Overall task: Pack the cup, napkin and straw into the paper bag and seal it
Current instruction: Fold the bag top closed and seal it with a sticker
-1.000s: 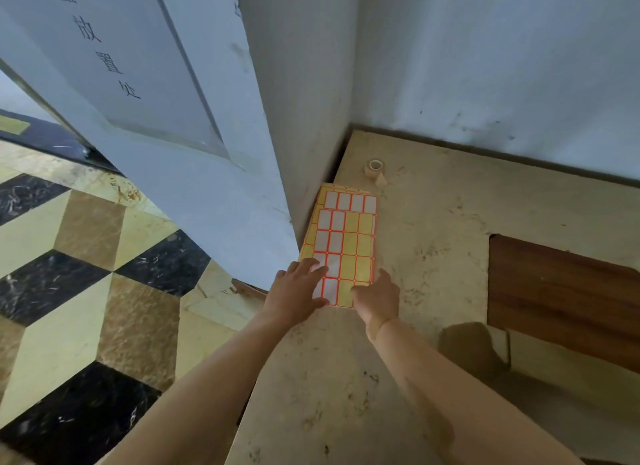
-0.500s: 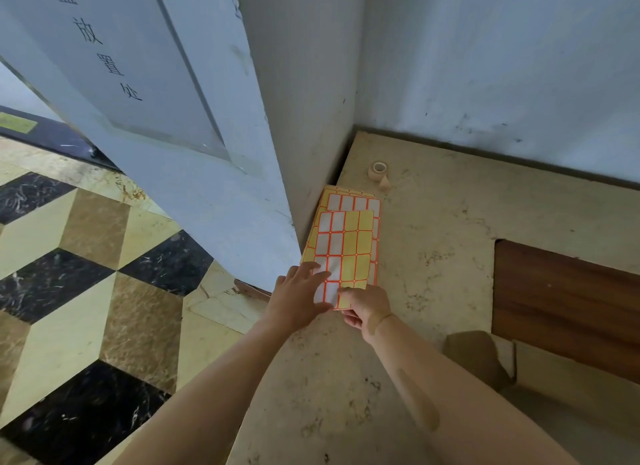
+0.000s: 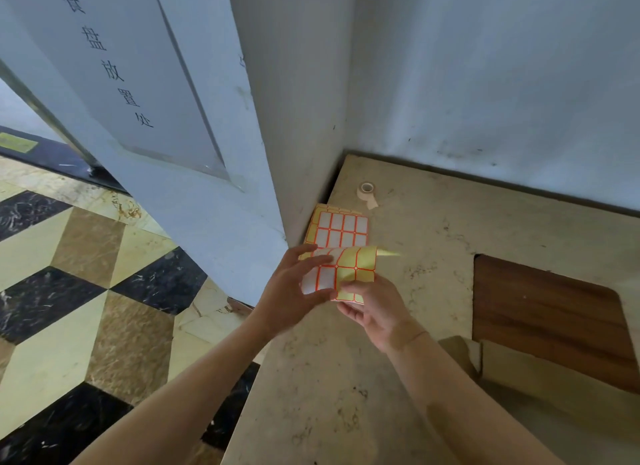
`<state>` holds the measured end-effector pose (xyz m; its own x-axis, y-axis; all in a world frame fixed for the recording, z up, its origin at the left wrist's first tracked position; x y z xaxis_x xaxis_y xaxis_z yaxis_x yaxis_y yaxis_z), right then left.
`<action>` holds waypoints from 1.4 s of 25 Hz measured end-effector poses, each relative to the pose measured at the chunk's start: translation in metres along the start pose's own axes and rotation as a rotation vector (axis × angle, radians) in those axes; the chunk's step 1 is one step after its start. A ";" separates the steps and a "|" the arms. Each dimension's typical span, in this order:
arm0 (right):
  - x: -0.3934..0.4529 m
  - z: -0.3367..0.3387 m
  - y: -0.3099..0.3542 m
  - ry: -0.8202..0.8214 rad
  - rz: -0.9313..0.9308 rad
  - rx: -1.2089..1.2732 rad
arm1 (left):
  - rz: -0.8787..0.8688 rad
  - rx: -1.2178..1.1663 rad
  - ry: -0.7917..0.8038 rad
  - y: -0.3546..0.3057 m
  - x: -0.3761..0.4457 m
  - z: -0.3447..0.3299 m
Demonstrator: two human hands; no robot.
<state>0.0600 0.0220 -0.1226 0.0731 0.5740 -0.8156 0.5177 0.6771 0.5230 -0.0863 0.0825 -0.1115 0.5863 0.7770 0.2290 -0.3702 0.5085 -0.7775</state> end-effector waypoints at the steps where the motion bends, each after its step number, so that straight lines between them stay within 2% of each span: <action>1: -0.012 -0.001 0.007 0.026 0.040 -0.002 | -0.020 -0.038 -0.028 -0.012 0.003 0.005; 4: -0.050 0.002 0.027 0.035 0.171 -0.049 | -0.094 -0.061 -0.090 -0.048 0.012 0.019; 8: -0.100 0.016 0.055 -0.056 0.351 -0.194 | -0.251 -0.036 -0.127 -0.098 0.016 0.029; 13: -0.142 0.033 0.065 -0.042 0.445 -0.222 | -0.383 0.005 -0.203 -0.152 0.015 0.033; 19: -0.159 0.050 0.062 -0.068 0.438 -0.202 | -0.449 0.007 -0.173 -0.178 0.011 0.032; 24: -0.159 0.047 0.057 -0.084 0.430 -0.198 | -0.474 0.272 -0.252 -0.185 0.005 0.036; 29: -0.156 0.043 0.057 -0.078 0.396 -0.181 | -0.660 0.462 -0.282 -0.192 -0.001 0.037; 35: -0.148 0.042 0.057 -0.108 0.369 -0.179 | -0.683 0.531 -0.273 -0.187 -0.004 0.034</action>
<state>0.1150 -0.0436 0.0173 0.3198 0.7479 -0.5817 0.2845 0.5098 0.8119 -0.0439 -0.0029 0.0535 0.6337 0.2698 0.7250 -0.3278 0.9426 -0.0641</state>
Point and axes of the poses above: each hand's wrist, its own x-axis towards the middle knuckle, its own z-axis out of the back of the hand, y = z × x, the point moved 5 cm from there along x, towards the middle knuckle, and after that the axes turned 15 degrees about -z, right-handed, at the moved point
